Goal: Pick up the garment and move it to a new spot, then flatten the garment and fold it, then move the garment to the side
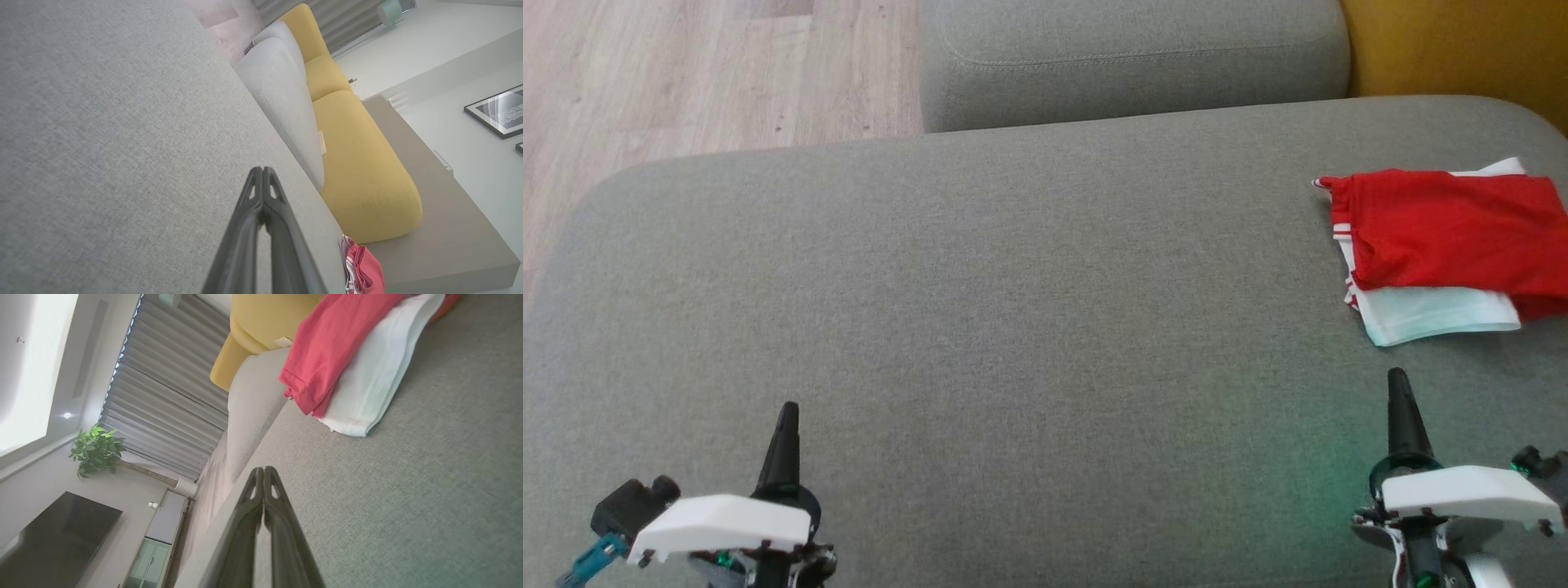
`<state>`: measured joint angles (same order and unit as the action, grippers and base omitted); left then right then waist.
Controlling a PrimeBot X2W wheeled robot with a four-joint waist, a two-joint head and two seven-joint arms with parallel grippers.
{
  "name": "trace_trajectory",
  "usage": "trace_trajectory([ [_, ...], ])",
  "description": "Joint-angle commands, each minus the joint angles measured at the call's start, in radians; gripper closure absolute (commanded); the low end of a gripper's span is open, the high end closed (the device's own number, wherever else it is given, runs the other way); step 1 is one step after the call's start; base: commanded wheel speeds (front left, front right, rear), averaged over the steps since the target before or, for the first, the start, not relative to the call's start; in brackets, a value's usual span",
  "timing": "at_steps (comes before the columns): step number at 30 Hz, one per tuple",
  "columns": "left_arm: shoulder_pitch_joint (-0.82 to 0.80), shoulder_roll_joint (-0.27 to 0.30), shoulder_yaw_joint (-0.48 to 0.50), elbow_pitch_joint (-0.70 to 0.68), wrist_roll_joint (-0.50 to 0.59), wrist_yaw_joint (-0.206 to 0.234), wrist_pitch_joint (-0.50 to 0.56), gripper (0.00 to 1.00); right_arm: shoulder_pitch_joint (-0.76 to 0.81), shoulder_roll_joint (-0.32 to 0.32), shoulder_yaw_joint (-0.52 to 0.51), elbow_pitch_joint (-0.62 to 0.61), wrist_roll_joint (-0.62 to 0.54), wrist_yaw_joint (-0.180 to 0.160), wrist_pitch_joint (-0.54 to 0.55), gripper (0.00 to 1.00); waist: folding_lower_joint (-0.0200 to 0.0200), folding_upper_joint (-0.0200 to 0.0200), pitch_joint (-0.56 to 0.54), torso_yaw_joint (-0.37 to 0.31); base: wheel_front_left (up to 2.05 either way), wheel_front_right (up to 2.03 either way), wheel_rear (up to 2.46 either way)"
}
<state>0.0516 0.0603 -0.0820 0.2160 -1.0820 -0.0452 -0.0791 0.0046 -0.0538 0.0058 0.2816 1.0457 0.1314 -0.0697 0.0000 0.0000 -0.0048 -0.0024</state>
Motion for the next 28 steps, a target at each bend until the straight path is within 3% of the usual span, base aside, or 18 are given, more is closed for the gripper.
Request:
trace_trajectory([
  [1, -0.062, 0.017, 0.035, -0.026, -0.033, -0.01, 0.011, 1.0, -0.056, -0.02, 0.003, -0.037, 0.038, 0.0, 0.008, 1.0, 0.0, 0.0, 0.0, 0.0, 0.0, 0.0, 0.0],
  [28, -0.11, 0.018, 0.097, 0.001, -0.301, -0.048, 0.087, 1.0, -0.083, -0.02, -0.042, -0.038, 0.319, -0.001, 0.084, 1.0, 0.0, 0.0, 0.004, 0.001, 0.0, 0.0, 0.0],
])
